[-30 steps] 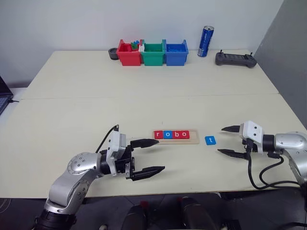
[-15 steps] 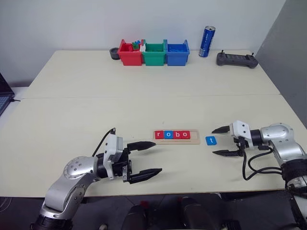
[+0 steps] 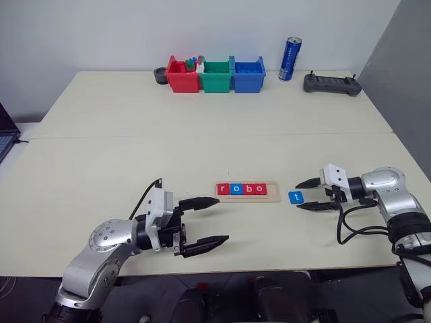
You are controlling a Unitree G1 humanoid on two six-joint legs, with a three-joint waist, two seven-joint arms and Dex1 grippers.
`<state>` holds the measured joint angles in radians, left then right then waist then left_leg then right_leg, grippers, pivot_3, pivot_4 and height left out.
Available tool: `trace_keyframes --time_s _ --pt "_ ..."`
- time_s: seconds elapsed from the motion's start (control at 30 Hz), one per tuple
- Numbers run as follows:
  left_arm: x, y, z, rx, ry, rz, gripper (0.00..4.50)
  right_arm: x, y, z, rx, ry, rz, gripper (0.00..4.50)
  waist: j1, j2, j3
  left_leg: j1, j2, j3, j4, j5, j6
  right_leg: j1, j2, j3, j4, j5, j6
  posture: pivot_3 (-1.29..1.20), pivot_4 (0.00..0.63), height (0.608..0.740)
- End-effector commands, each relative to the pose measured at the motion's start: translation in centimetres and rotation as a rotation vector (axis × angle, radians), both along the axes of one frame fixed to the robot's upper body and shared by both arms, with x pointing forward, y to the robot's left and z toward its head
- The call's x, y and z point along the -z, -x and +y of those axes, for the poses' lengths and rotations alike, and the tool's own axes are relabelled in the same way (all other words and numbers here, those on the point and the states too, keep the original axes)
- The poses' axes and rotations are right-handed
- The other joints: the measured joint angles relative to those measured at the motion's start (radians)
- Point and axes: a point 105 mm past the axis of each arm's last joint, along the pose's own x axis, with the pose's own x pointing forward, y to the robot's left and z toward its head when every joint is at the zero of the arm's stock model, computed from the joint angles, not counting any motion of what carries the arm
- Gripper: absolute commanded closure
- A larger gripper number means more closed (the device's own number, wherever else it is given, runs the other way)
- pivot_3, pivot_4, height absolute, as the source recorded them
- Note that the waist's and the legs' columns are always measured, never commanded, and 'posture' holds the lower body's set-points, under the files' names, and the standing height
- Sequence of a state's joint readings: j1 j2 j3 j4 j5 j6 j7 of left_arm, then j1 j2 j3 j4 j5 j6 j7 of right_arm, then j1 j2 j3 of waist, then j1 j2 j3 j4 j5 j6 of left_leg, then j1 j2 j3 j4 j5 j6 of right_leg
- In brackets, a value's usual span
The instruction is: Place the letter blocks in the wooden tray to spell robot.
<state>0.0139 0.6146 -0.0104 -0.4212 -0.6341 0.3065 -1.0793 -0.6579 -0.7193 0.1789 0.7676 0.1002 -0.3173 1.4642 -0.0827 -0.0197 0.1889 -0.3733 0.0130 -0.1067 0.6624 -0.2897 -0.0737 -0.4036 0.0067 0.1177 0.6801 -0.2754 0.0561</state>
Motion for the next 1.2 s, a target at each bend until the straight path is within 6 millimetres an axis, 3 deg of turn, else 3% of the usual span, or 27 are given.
trace_keyframes --time_s 0.03,0.27,0.5,0.63,1.2 --pt "-1.0 0.2 0.0 0.009 0.005 -0.036 0.0 0.2 0.2 -0.1 -0.011 0.018 0.007 2.98 0.0 0.0 0.0 0.0 0.0 0.0 0.0 0.0 0.0 0.0 0.0 0.0 0.0 0.0 0.0 0.0 0.15 0.74" --pt "-0.9 0.3 0.1 0.008 0.002 -0.031 0.0 -1.6 -0.1 0.4 -0.023 -0.01 -0.057 3.03 -0.001 0.0 0.0 0.0 0.0 0.0 0.0 0.0 0.0 0.0 0.0 0.0 0.0 0.0 0.0 0.0 0.15 0.74" --pt "-0.9 -0.1 0.3 -0.003 0.0 -0.034 0.0 -3.8 -0.3 3.6 -0.093 -0.068 -0.076 3.03 -0.001 0.0 0.0 0.0 0.0 0.0 0.0 0.0 0.0 0.0 0.0 0.0 0.0 0.0 0.0 0.0 0.15 0.74" --pt "-1.1 0.0 0.1 -0.003 0.003 -0.039 0.0 -3.9 -1.3 5.2 -0.108 -0.075 -0.086 3.03 -0.001 0.0 0.0 0.0 0.0 0.0 0.0 0.0 0.0 0.0 0.0 0.0 0.0 0.0 0.0 0.0 0.15 0.74" --pt "-1.1 1.2 0.4 -0.039 -0.005 -0.028 0.0 -2.5 -2.5 5.6 -0.137 -0.003 -0.091 3.03 -0.001 0.0 0.0 0.0 0.0 -0.001 -0.001 0.0 0.0 -0.001 -0.001 -0.002 0.0 0.0 0.0 0.0 0.15 0.74"
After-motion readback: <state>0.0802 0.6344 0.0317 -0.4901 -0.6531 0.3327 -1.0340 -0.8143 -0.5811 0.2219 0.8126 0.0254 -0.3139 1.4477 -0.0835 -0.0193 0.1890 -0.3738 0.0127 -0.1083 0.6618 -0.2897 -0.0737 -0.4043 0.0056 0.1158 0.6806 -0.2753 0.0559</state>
